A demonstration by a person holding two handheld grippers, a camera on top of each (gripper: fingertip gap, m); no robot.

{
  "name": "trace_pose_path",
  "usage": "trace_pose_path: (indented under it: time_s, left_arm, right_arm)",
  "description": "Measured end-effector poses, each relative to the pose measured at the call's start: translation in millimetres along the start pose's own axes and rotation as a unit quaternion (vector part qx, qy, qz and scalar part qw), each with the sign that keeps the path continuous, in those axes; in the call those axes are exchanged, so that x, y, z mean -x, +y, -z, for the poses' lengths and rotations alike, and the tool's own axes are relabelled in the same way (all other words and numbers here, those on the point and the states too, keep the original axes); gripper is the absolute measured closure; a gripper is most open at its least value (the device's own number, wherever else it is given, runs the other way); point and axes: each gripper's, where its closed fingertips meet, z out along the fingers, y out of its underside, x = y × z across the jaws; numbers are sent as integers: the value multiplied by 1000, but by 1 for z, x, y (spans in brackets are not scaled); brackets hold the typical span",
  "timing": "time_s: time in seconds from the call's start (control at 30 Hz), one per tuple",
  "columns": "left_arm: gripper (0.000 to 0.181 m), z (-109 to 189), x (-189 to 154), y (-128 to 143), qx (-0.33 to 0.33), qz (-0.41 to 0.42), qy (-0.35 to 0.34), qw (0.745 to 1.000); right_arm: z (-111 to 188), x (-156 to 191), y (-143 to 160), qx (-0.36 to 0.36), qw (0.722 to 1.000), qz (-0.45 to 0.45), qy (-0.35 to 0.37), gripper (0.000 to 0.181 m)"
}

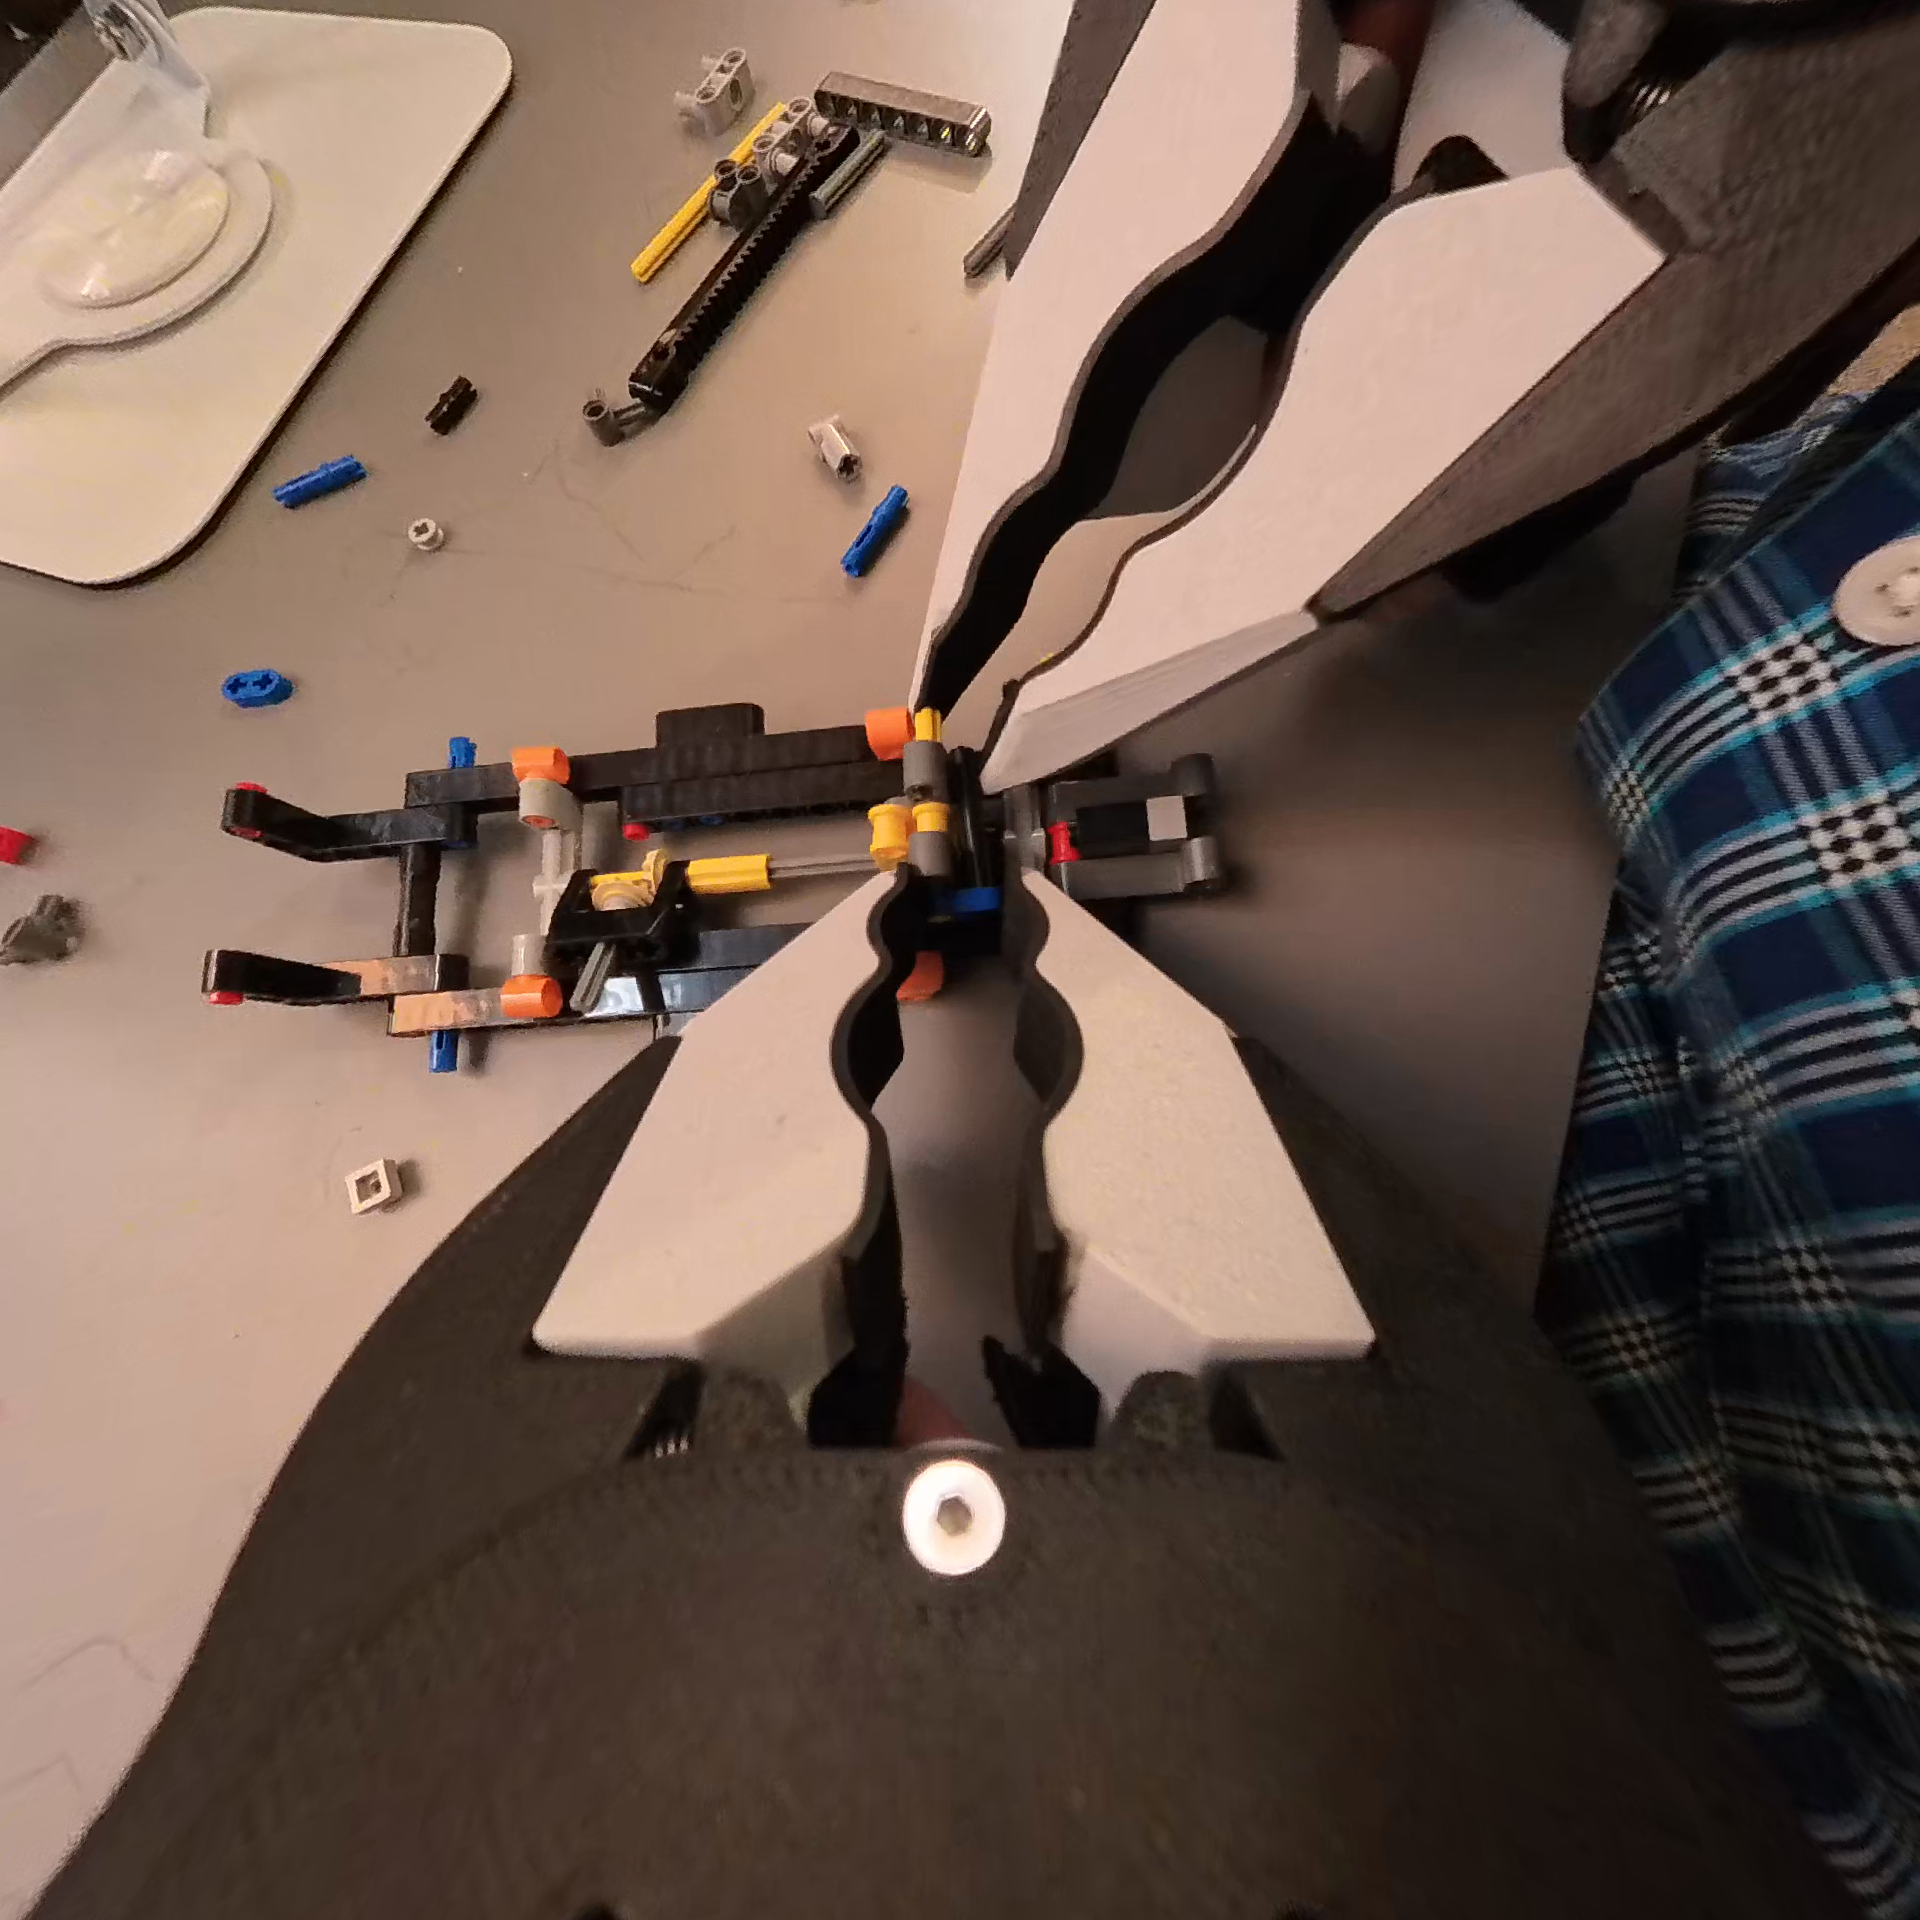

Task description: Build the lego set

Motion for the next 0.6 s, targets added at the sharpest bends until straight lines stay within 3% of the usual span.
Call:
trace_pose_path:
  time_s: [0.6]
  left_arm:
    - [167,0,1,2,4,0,-5,1000]
  right_arm:
    - [-2,-2,0,-4,1000,5,7,174]
